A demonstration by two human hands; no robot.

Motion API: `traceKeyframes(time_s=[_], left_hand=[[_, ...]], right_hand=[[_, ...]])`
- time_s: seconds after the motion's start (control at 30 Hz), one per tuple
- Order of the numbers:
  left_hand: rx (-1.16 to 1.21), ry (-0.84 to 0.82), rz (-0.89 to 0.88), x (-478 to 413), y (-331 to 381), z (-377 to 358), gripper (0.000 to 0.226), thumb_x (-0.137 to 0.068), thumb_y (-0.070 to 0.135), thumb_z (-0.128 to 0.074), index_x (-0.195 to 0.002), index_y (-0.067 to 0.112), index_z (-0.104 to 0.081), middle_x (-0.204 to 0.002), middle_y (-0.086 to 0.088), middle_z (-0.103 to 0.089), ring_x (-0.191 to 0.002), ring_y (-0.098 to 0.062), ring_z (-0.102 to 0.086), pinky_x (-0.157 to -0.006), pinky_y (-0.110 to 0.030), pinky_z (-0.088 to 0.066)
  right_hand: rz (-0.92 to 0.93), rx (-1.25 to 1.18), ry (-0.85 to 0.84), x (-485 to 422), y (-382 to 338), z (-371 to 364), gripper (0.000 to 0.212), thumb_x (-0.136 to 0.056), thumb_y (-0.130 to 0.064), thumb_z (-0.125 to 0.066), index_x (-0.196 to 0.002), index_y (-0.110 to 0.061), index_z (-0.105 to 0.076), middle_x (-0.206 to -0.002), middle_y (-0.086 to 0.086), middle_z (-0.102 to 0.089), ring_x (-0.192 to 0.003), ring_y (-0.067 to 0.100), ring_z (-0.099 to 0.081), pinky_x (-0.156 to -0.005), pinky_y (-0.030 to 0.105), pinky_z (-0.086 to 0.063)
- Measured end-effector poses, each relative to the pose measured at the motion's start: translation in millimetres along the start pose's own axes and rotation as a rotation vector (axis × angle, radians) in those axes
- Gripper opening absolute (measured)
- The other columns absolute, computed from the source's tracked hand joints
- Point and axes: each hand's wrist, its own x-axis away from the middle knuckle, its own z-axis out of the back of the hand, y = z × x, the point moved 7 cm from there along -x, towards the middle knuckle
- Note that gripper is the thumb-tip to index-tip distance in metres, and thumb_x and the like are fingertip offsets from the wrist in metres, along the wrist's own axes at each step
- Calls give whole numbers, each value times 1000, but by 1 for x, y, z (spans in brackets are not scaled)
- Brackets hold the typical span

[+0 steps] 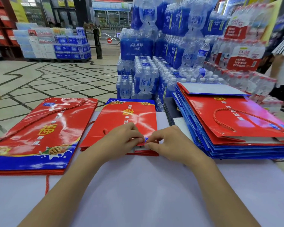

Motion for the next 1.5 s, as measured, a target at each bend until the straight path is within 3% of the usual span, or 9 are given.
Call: traceKeyframes(time_s=[0.13, 0.3, 0.47, 0.6, 0.73, 1.03, 1.23, 1.4, 1.5], left_hand=[[43, -29, 7, 2, 1, 3, 27, -98, 29, -46, -111, 22, -69, -102, 7, -61, -97, -8, -53, -89, -33, -44], [66, 32, -67, 2, 5, 9, 35, -95, 16, -49, -126, 26, -62, -111, 12, -60, -103, -1, -49, -91, -12, -36], [49, 84, -61, -2, -2, 4, 41, -94, 22, -38, -127, 19, -61, -115, 5, -60, -106, -7, -50, -93, -21, -40], [0, 43, -51, -4, -7, -4, 43, -93, 24, -36, -129, 18, -59, -120, 5, -57, -109, -8, -48, -93, -12, -33], [-6, 55, -31, -4, -7, -4, 45, -93, 27, -35, -130, 16, -59, -119, 1, -59, -106, -6, -46, -88, -6, -28], [1, 50, -43, -2, -1, -3, 45, -94, 28, -34, -129, 16, -59, -114, 4, -61, -100, -6, -46, -85, -6, -31], [-1, 30, -17, -4, -3, -7, 44, -94, 29, -32, -126, 18, -60, -114, 3, -61, -107, -14, -52, -90, -18, -37], [-35, 50, -24, -3, 0, -2, 51, -94, 41, -27, -127, 22, -61, -113, 8, -64, -103, -10, -53, -84, -10, -33], [-42, 52, -2, -1, -1, -4, 56, -90, 48, -24, -125, 26, -61, -113, 8, -66, -102, -12, -57, -86, -23, -44]], right_hand=[[43, 14, 100, -2, 0, 4, 10, -86, -32, -72, -85, -24, -77, -77, -11, -71, -76, 7, -63, -77, 36, -52], [90, 41, 309, -1, -1, 18, 7, -86, -29, -72, -84, -23, -70, -77, -12, -68, -73, 8, -61, -74, 34, -52], [70, 223, 476, 3, -11, 21, 16, -83, -34, -73, -79, -22, -64, -78, -9, -60, -70, 14, -57, -63, 32, -47], [-12, 325, 370, 3, -9, 10, 26, -91, -42, -61, -84, -21, -74, -79, -2, -70, -75, 21, -61, -64, 31, -42], [-98, 402, 319, 0, -4, -2, 35, -97, -46, -46, -92, -22, -72, -88, 1, -70, -84, 26, -59, -67, 32, -36], [-183, 382, 328, -2, 2, -12, 34, -97, -42, -44, -89, -20, -70, -82, 5, -68, -78, 30, -58, -66, 35, -41], [-223, 405, 300, -2, -2, -17, 34, -99, -41, -41, -102, -22, -69, -96, 6, -69, -89, 33, -61, -73, 35, -43], [-207, 393, 311, 1, -10, -12, 27, -98, -33, -42, -98, -17, -64, -92, 7, -67, -84, 33, -58, -70, 34, -36], [-218, 353, 282, -1, -7, -12, 22, -93, -33, -48, -91, -16, -64, -87, 7, -67, -82, 33, -58, -71, 35, -39]])
